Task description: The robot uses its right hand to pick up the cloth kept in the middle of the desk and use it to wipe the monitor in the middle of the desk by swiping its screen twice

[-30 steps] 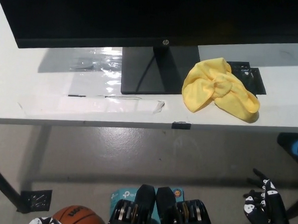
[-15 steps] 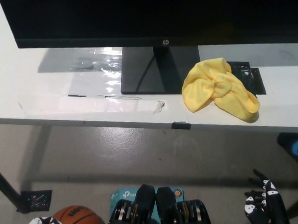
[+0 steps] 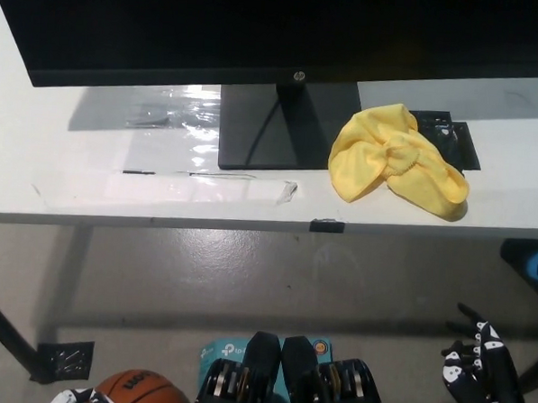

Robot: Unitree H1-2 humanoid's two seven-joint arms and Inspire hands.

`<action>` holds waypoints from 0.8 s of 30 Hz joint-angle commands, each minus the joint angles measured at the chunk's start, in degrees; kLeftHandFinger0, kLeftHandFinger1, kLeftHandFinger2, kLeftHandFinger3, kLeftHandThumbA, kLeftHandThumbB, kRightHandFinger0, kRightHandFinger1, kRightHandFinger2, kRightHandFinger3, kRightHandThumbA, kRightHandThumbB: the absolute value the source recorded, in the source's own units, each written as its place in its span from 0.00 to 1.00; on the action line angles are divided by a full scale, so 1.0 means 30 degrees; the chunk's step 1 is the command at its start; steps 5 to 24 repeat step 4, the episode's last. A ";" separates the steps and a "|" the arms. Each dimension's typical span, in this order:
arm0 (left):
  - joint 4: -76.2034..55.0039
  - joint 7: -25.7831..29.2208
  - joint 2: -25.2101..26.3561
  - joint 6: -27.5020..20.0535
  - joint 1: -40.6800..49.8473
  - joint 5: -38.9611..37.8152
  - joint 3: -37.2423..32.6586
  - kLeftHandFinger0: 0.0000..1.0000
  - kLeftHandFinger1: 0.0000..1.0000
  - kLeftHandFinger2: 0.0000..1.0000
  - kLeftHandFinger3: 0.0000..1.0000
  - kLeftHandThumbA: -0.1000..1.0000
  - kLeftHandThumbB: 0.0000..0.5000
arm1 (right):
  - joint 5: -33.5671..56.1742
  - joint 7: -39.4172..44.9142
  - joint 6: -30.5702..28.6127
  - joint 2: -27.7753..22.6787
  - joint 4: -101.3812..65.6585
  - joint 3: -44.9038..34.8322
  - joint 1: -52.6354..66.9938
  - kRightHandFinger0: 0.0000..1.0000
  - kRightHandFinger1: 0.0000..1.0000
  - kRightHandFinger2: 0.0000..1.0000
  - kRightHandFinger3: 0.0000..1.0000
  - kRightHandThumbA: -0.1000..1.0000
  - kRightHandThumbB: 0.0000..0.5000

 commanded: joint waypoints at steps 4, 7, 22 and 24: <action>-0.0364 -0.0008 0.0218 0.0023 -0.0159 -0.0199 0.0181 0.00 0.00 0.00 0.05 0.75 1.00 | 0.0364 -0.0375 -0.0352 -0.0259 -0.0161 0.0084 -0.0394 0.33 0.50 0.75 0.90 0.07 0.35; -0.0364 -0.0008 0.0218 0.0023 -0.0159 -0.0199 0.0181 0.00 0.00 0.00 0.05 0.75 1.00 | 0.0364 -0.0375 -0.0352 -0.0259 -0.0161 0.0084 -0.0394 0.33 0.50 0.75 0.90 0.07 0.35; -0.0364 -0.0008 0.0218 0.0023 -0.0159 -0.0199 0.0181 0.00 0.00 0.00 0.05 0.75 1.00 | 0.0364 -0.0375 -0.0352 -0.0259 -0.0161 0.0084 -0.0394 0.33 0.50 0.75 0.90 0.07 0.35; -0.0364 -0.0008 0.0218 0.0023 -0.0159 -0.0199 0.0181 0.00 0.00 0.00 0.05 0.75 1.00 | 0.0364 -0.0375 -0.0352 -0.0259 -0.0161 0.0084 -0.0394 0.33 0.50 0.75 0.90 0.07 0.35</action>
